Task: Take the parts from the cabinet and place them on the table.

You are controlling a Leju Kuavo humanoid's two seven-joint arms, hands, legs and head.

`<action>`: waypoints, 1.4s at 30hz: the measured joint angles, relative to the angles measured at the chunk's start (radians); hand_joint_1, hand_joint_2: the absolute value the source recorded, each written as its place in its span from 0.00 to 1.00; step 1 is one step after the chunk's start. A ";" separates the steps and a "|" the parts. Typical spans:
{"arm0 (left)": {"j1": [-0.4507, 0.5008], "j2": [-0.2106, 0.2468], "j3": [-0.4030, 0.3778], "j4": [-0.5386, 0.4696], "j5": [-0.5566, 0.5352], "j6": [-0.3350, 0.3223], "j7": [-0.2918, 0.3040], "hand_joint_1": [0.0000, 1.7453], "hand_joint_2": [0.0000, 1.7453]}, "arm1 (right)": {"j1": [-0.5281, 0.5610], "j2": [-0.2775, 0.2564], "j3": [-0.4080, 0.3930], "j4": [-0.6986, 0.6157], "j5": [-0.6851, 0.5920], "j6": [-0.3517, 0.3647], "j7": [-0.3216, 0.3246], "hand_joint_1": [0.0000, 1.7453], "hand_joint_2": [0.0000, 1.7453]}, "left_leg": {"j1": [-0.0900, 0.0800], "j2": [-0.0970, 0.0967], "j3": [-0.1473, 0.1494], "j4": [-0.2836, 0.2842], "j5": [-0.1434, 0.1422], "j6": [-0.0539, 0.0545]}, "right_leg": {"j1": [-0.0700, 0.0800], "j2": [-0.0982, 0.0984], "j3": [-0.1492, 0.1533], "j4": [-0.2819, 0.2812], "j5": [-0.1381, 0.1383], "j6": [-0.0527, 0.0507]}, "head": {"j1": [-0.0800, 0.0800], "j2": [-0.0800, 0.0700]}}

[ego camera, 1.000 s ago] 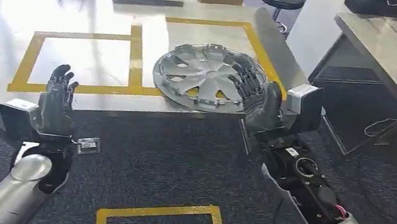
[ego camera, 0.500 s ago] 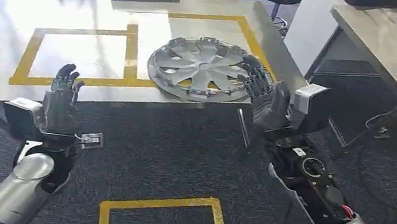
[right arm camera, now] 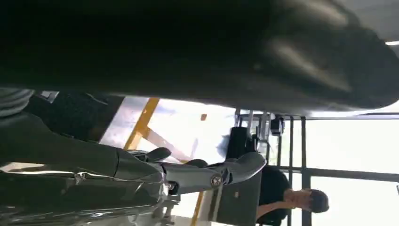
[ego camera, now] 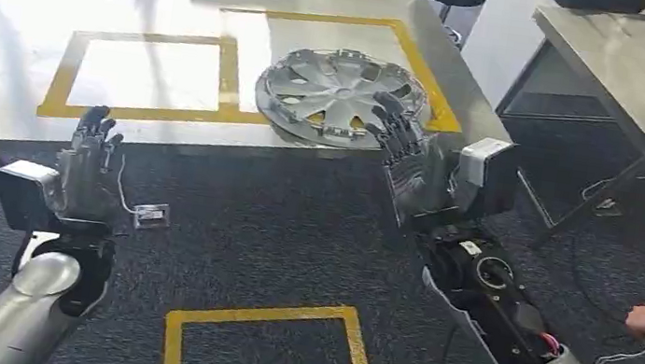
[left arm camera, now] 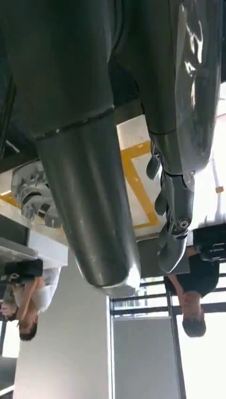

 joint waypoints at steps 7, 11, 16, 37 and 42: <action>0.006 0.000 0.000 -0.003 -0.001 0.006 0.006 0.00 0.00 | 0.001 0.000 -0.002 0.001 0.000 0.005 -0.004 0.00 0.00 | -0.006 -0.001 -0.057 0.003 0.050 -0.010 | 0.006 0.003 0.191 -0.158 0.061 -0.021 | 0.016 0.000; 0.007 0.000 0.000 -0.006 -0.002 0.006 0.007 0.00 0.00 | 0.000 0.000 -0.003 0.000 -0.001 0.007 -0.006 0.00 0.00 | -0.001 0.000 -0.064 -0.011 0.088 -0.036 | 0.023 0.005 0.223 -0.221 0.060 -0.034 | 0.020 0.000; 0.009 0.003 0.000 -0.009 -0.002 0.009 0.009 0.00 0.00 | -0.003 0.000 -0.003 0.000 -0.006 0.011 -0.005 0.00 0.00 | 0.002 -0.004 -0.161 0.221 -0.099 -0.061 | 0.009 -0.008 0.170 -0.237 0.121 -0.062 | -0.005 0.000; 0.016 0.003 0.000 -0.019 -0.008 0.019 0.021 0.00 0.00 | 0.003 0.000 -0.005 0.001 -0.011 0.021 -0.002 0.00 0.00 | 0.001 0.003 -0.067 -0.004 0.073 -0.013 | 0.004 0.000 0.160 -0.100 0.083 -0.005 | 0.014 0.000; 0.016 0.003 0.000 -0.028 -0.010 0.020 0.024 0.00 0.00 | 0.000 0.000 -0.005 -0.001 -0.012 0.020 -0.002 0.00 0.00 | -0.002 0.003 -0.078 -0.015 0.120 -0.045 | 0.017 0.008 0.217 -0.218 0.060 -0.031 | 0.019 0.000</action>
